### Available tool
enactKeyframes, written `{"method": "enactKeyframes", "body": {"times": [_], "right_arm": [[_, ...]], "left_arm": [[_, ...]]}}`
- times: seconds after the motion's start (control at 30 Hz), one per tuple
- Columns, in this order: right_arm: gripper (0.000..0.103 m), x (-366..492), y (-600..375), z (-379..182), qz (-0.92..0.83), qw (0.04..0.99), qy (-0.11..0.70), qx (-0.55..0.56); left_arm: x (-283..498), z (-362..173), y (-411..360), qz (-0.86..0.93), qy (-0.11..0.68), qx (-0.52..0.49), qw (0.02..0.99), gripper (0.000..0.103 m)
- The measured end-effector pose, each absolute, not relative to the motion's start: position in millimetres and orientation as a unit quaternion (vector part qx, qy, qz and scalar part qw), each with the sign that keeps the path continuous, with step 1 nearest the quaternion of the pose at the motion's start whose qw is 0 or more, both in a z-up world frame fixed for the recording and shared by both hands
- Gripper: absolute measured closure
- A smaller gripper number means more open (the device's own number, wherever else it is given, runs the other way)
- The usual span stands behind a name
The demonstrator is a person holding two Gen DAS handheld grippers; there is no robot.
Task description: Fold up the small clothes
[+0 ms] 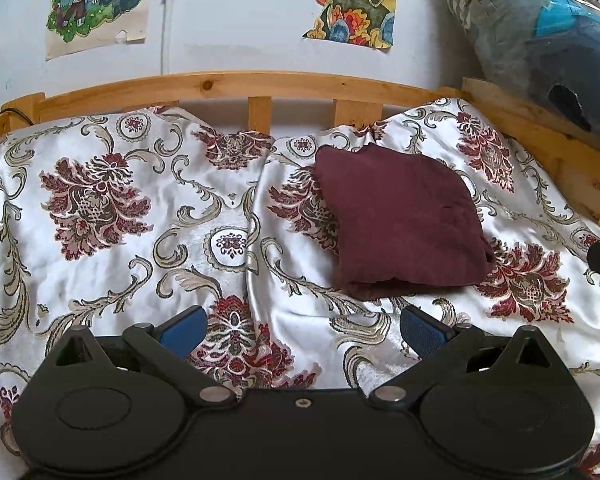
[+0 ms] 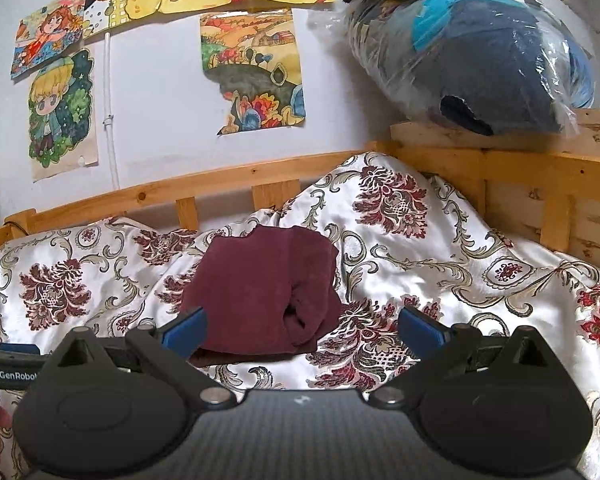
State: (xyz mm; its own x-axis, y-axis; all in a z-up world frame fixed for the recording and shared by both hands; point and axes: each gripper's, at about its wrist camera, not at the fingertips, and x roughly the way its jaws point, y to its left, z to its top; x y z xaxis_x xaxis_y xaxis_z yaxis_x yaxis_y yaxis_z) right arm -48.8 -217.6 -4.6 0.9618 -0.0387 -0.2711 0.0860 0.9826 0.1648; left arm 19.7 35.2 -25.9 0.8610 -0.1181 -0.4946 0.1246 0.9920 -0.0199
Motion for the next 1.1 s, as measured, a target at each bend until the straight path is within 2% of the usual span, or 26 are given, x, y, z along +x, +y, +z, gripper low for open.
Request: {"method": "enactKeyframes", "body": {"times": [1.1], "right_arm": [[0.0, -46.5, -221.8, -8.0, -0.039, 0.985, 0.14, 0.092]], "left_arm": [[16.3, -28.4, 37.4, -0.051, 0.272, 0.0, 0.961, 0.001]]}}
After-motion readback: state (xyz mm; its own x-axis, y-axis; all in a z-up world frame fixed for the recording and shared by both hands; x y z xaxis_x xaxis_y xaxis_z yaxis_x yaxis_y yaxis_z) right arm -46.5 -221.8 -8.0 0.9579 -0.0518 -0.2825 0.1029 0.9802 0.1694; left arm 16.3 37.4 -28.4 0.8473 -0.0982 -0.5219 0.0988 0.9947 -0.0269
